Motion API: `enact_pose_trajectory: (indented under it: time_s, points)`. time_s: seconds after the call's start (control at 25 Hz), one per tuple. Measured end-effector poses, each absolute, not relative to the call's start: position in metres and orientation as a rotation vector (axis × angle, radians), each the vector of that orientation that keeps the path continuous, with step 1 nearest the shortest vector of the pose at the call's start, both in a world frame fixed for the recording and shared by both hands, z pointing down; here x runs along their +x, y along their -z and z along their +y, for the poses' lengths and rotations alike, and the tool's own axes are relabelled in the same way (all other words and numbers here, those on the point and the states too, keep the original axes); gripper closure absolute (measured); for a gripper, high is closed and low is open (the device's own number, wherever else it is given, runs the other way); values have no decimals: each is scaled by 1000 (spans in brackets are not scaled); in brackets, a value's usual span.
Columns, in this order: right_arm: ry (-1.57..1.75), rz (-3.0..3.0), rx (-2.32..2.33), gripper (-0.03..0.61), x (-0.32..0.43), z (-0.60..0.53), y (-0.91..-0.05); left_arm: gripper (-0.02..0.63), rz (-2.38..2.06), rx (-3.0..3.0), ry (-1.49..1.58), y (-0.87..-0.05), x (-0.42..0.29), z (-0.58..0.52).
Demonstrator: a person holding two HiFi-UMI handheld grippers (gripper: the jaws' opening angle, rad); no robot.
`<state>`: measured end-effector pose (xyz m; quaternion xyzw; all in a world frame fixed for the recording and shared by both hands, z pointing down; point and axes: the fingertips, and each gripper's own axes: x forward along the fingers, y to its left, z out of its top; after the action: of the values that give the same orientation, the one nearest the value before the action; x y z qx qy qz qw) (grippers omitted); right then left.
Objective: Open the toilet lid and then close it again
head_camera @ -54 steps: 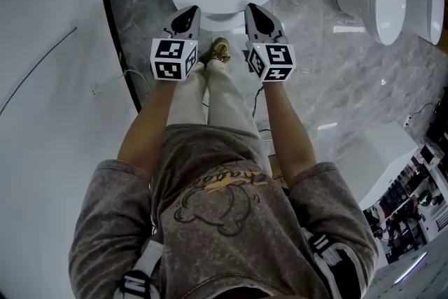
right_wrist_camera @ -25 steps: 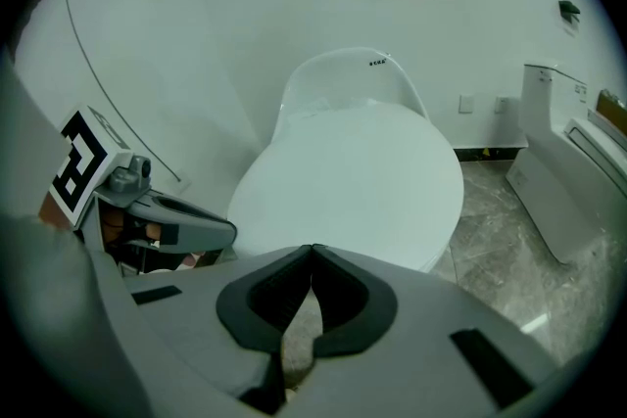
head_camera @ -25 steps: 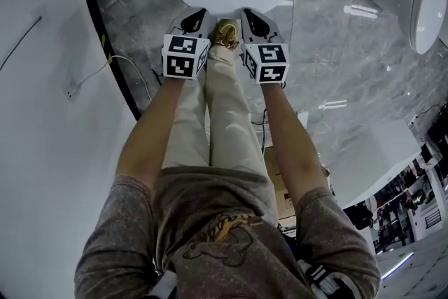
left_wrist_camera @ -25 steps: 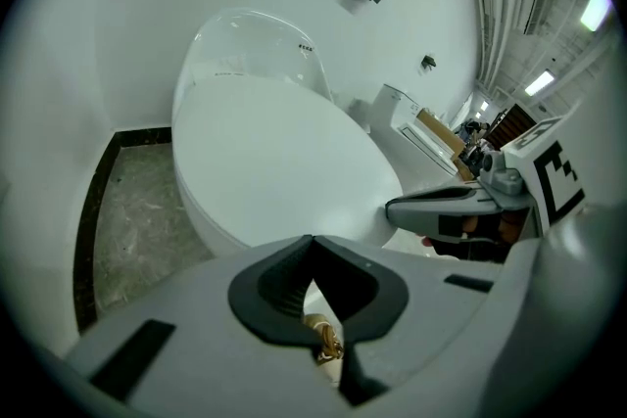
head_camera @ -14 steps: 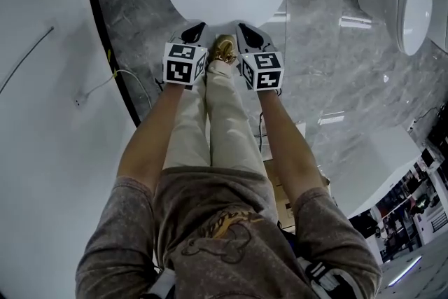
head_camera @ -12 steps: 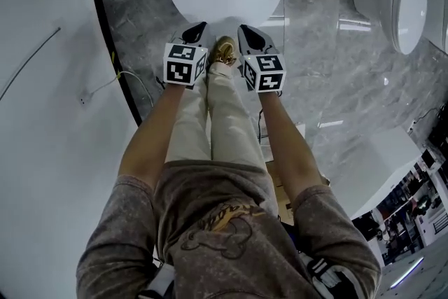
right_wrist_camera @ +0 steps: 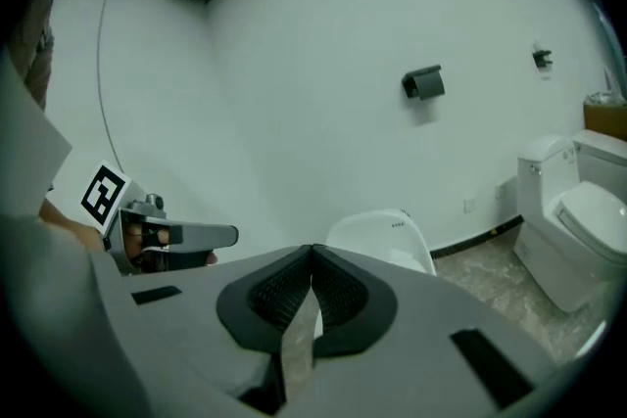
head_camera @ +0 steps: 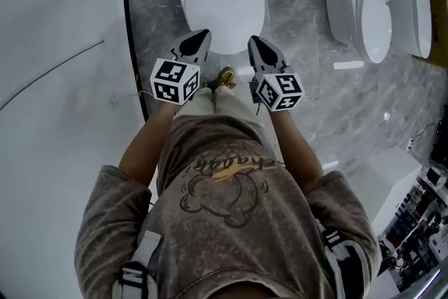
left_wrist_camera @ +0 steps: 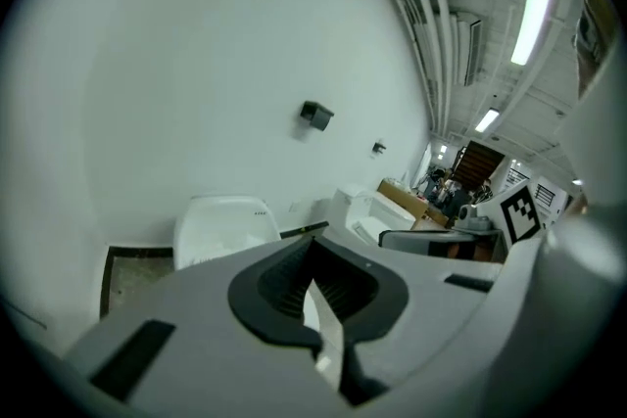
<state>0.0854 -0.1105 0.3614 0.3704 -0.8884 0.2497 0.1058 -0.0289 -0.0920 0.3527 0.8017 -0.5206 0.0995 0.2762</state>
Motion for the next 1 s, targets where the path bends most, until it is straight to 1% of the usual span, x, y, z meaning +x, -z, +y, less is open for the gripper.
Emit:
enact_pose_trajectory:
  time_s: [0.16,0.4,0.6,1.0]
  points:
    - [-574,-2721,1080,552,92,-105,-284,604,-1434,2255,-200,-274,-39,-78]
    - [-409,-2803,1002,552,85,-69,-230,606,-1514,2290,-96,-223,-60,-51]
    - [-356,-2837,1056,552,91,-63,-216,604,-1578,2288,5,-208,-77,-36]
    - [-353,-2871,1107,552,100,-85,-213,606,-1645,2362,-34,-211,-77,-42]
